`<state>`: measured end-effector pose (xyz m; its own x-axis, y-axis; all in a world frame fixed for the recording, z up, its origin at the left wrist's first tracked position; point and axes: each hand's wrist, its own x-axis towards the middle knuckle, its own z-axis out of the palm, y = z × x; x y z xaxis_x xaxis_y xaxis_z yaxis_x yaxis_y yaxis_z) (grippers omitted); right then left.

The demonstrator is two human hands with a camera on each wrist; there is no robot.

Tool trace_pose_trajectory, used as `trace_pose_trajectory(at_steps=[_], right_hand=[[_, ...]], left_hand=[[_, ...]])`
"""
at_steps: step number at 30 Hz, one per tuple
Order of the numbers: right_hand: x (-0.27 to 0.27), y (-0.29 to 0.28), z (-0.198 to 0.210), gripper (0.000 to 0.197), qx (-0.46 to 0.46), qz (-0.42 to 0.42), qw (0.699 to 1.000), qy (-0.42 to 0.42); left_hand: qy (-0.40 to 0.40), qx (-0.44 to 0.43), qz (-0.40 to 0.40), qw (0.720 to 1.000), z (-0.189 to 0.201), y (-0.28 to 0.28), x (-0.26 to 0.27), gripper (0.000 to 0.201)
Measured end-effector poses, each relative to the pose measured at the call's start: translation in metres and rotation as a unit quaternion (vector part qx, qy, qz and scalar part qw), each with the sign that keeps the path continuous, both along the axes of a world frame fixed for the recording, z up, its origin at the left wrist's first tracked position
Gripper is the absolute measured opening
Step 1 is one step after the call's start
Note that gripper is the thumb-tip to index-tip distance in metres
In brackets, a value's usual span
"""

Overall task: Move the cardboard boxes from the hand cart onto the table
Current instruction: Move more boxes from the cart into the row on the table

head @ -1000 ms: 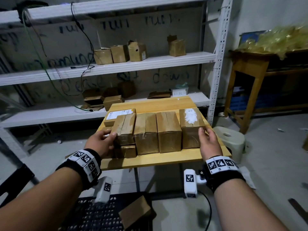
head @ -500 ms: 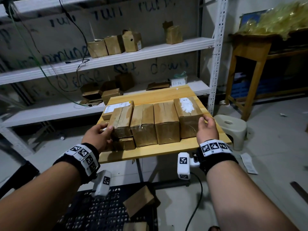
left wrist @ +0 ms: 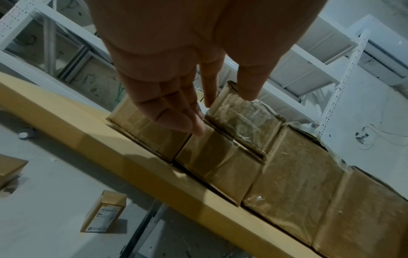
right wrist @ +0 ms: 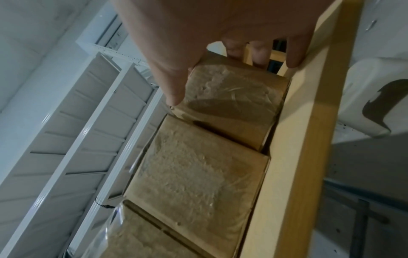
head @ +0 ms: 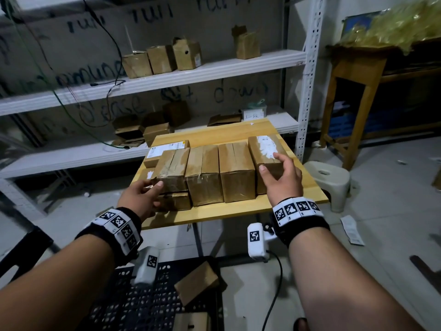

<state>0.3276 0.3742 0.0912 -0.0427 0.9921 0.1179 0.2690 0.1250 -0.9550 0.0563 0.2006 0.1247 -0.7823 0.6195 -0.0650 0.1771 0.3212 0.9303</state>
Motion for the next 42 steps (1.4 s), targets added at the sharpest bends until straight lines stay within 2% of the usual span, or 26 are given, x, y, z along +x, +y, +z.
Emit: trace_pose_trajectory(at_steps=[6,11,15,20,23,25,28,31,34,37,42], right_hand=[[0.006,0.002,0.0,0.029,0.048,-0.038,0.998,-0.023],[0.01,0.004,0.001,0.023,0.088,-0.041,0.991,-0.093],[0.01,0.002,0.0,0.029,0.084,-0.019,0.993,-0.08],[0.012,-0.007,0.003,0.048,0.092,-0.04,0.993,-0.055],[0.011,-0.019,0.006,0.057,0.086,-0.051,0.993,-0.063],[0.011,-0.03,0.008,0.056,0.096,-0.078,0.99,-0.067],[0.01,-0.047,0.003,0.042,0.166,-0.09,0.98,-0.064],[0.001,-0.068,-0.003,0.028,0.208,0.001,0.977,-0.051],[-0.012,-0.099,-0.007,0.027,0.212,0.128,0.964,-0.102],[-0.038,-0.132,-0.022,0.027,0.187,0.275,0.923,-0.194],[-0.088,-0.167,-0.053,0.029,0.185,0.4,0.849,-0.291]], left_hand=[[0.03,-0.019,-0.008,0.999,-0.003,-0.005,-0.003,0.038],[0.05,-0.031,-0.015,0.998,-0.002,-0.007,-0.003,0.043],[0.057,-0.036,-0.028,0.997,-0.003,-0.01,-0.003,0.047],[0.038,-0.001,-0.007,0.999,-0.013,-0.012,-0.01,0.064],[0.025,0.016,0.018,0.999,-0.02,-0.019,-0.009,0.059],[0.022,0.018,0.031,0.999,-0.025,-0.026,-0.012,0.052],[0.017,0.005,0.049,0.999,-0.037,-0.051,-0.02,0.052],[0.01,-0.014,0.078,0.997,-0.049,-0.088,-0.036,0.046],[-0.007,-0.018,0.1,0.995,-0.052,-0.122,-0.048,0.046],[-0.024,-0.029,0.123,0.992,-0.058,-0.16,-0.064,0.032],[-0.109,0.003,0.199,0.974,-0.072,-0.212,-0.105,0.017]])
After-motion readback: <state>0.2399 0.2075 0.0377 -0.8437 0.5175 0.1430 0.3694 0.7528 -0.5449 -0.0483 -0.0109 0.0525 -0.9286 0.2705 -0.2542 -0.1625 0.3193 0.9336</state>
